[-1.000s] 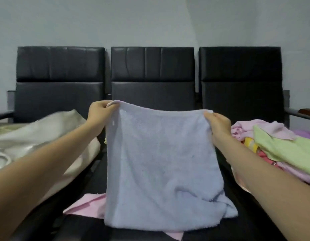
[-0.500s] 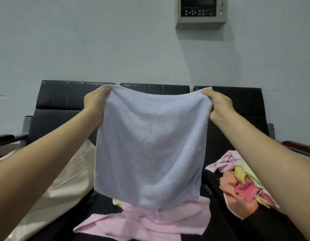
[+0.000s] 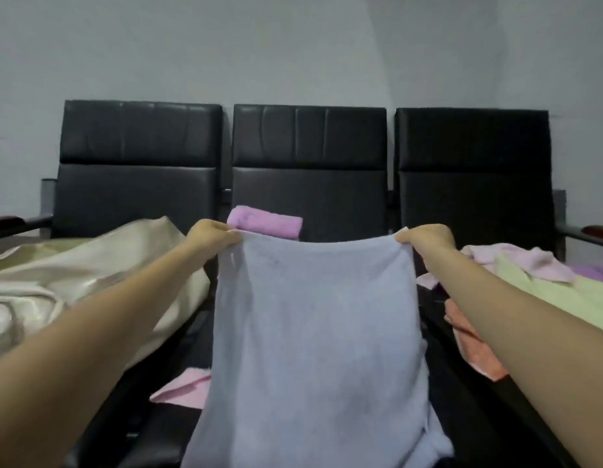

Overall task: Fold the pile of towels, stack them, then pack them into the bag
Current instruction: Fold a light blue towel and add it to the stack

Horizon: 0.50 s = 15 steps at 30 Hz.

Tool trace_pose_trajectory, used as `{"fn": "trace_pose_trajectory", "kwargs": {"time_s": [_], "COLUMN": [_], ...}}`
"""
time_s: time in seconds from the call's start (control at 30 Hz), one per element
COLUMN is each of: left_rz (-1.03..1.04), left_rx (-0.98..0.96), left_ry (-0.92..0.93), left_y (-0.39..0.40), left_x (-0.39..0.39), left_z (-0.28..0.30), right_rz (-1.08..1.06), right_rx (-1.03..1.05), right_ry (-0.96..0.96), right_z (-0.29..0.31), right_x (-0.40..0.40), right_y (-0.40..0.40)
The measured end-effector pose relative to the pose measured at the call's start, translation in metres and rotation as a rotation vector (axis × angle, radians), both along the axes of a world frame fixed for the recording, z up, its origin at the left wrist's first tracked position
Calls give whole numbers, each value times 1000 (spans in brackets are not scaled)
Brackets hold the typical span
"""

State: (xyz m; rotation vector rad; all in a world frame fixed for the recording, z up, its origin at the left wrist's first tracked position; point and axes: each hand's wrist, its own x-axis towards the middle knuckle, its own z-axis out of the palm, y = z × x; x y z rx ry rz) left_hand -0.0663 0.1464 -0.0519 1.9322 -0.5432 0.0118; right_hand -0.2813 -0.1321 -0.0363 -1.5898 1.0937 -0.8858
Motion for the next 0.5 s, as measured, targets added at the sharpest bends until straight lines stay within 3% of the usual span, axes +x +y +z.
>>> {"fn": "trace_pose_trajectory", "kwargs": {"time_s": [0.07, 0.2, 0.27, 0.37, 0.5], "left_rz": [17, 72, 93, 134, 174], "left_rx": [47, -54, -1, 122, 258], "left_ry": [30, 159, 110, -46, -157], "left_y": [-12, -34, -41, -53, -64], "left_x": [10, 30, 42, 56, 74], "left_z": [-36, -91, -111, -134, -157], "right_rz": [-30, 10, 0, 56, 38], "right_rx": [26, 333, 378, 356, 169], "right_ry": [100, -9, -28, 2, 8], "right_z": [-35, -88, -104, -122, -152], "right_x": [12, 40, 53, 75, 93], "right_y": [-7, -25, -34, -49, -65]}}
